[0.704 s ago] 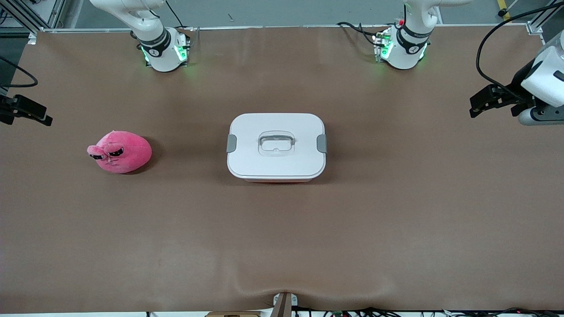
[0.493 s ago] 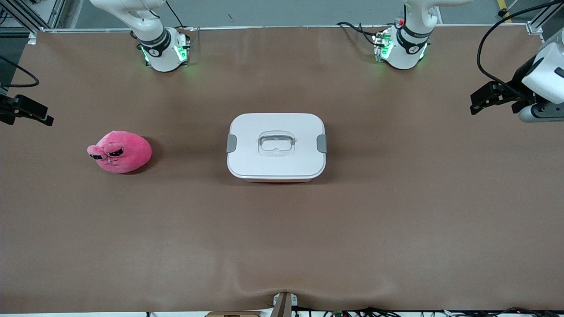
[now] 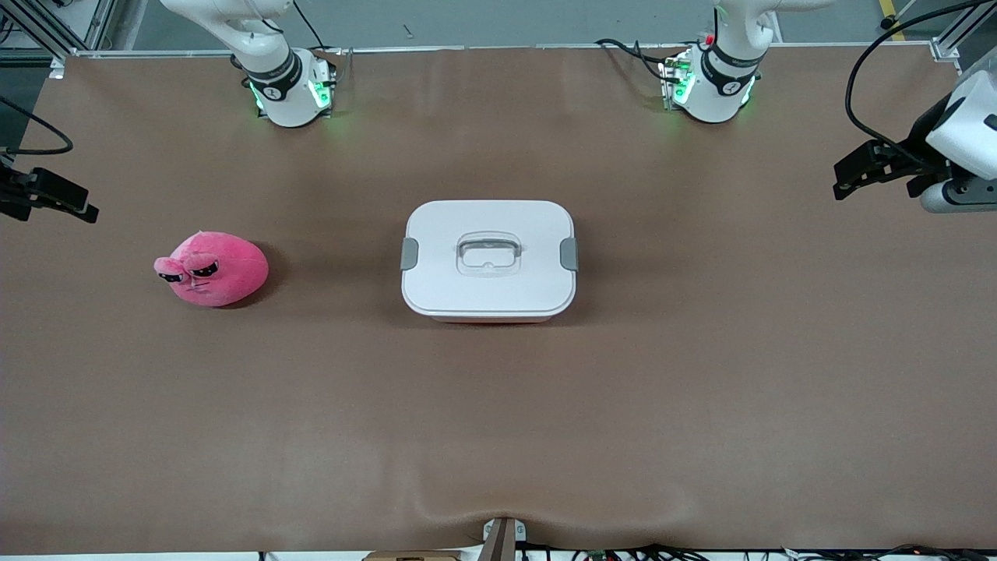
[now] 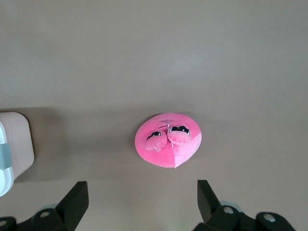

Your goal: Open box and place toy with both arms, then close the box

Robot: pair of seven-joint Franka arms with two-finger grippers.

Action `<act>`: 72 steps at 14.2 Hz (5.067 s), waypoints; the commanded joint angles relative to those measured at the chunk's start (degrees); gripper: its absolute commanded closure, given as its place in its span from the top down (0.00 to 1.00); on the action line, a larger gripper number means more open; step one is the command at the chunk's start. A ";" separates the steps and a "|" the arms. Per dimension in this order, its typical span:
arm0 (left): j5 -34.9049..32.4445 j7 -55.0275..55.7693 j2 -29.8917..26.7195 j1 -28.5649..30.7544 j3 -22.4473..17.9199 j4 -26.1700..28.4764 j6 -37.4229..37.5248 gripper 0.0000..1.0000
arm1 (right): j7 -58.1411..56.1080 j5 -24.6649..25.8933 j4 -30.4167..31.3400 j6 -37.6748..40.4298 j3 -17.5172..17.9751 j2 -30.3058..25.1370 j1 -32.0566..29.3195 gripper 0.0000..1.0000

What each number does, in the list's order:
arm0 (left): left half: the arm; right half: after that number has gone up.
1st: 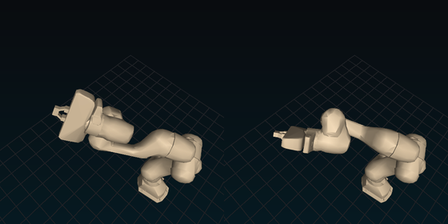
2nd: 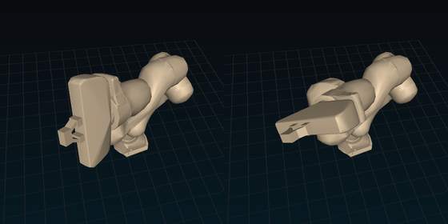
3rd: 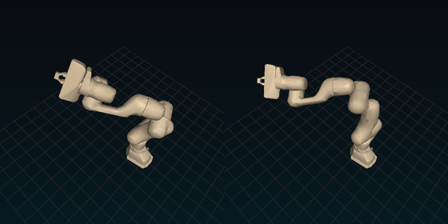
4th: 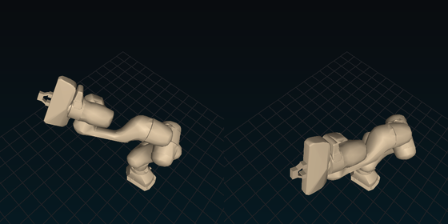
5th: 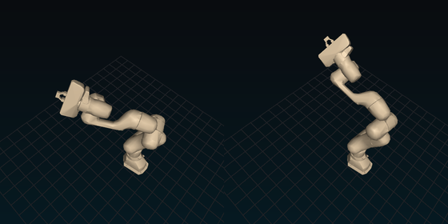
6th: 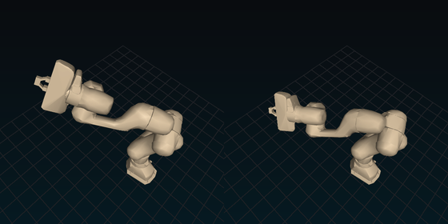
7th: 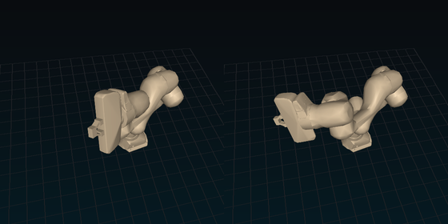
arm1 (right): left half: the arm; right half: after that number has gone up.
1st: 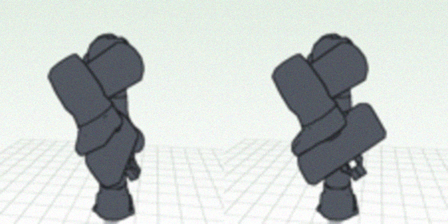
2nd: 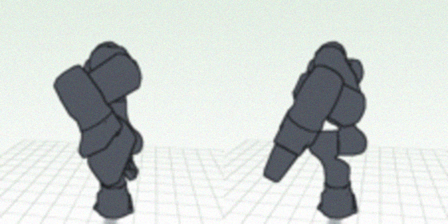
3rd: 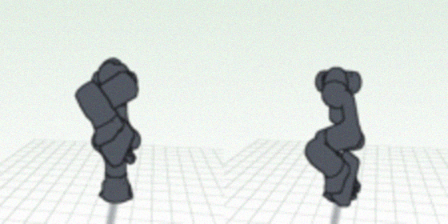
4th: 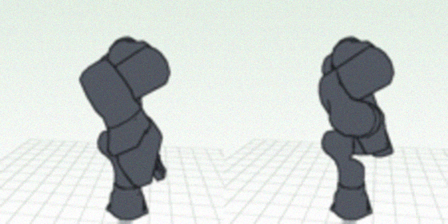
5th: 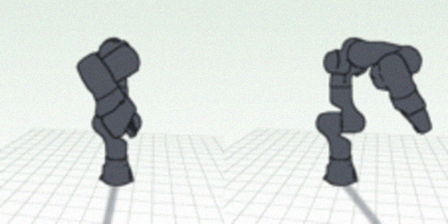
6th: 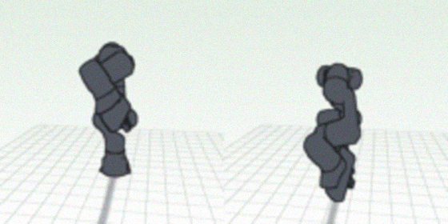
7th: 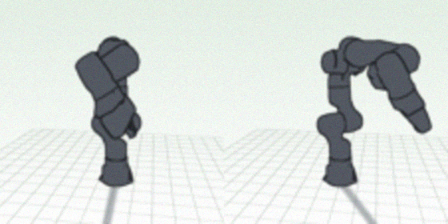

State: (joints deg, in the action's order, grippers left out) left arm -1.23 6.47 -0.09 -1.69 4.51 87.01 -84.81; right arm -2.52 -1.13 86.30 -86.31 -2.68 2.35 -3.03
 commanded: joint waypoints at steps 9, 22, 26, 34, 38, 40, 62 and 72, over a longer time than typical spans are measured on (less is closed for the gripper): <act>0.26 -0.32 0.01 0.29 0.32 -0.62 0.87 1.00 | -0.02 -0.02 4.56 -6.58 1.63 2.49 0.39 1.00; 0.88 36.83 2.38 -0.59 8.05 0.62 -1.41 1.00 | -2.39 -0.11 16.00 -20.73 1.63 5.65 2.68 1.00; 0.35 52.29 2.56 -0.77 13.67 2.81 -4.04 1.00 | -6.53 -0.02 16.18 -22.67 1.54 8.63 2.85 1.00; 0.09 76.11 4.13 -0.94 19.56 8.26 -13.62 1.00 | -6.88 0.60 18.46 -26.02 1.45 12.42 2.33 1.00; 0.00 86.77 5.54 -1.12 21.59 8.17 -15.38 1.00 | -13.55 3.67 20.12 -21.01 1.46 12.16 2.06 1.00; 0.08 88.35 6.07 -2.25 21.77 8.18 -15.56 1.00 | -14.09 3.76 20.48 -19.17 1.45 11.46 1.89 1.00; -16.85 140.09 22.32 -22.82 21.68 5.28 -28.39 1.00 | -12.77 8.16 25.14 -16.52 1.28 10.40 1.71 0.67; -23.91 149.98 30.77 -28.45 21.68 -0.53 -31.91 0.95 | -12.77 8.07 25.93 -18.28 1.37 10.75 1.00 0.27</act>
State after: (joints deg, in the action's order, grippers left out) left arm -23.75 155.19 29.71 -28.91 26.34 88.35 -116.52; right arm -15.98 5.77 110.90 -104.40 -1.98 13.94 -1.52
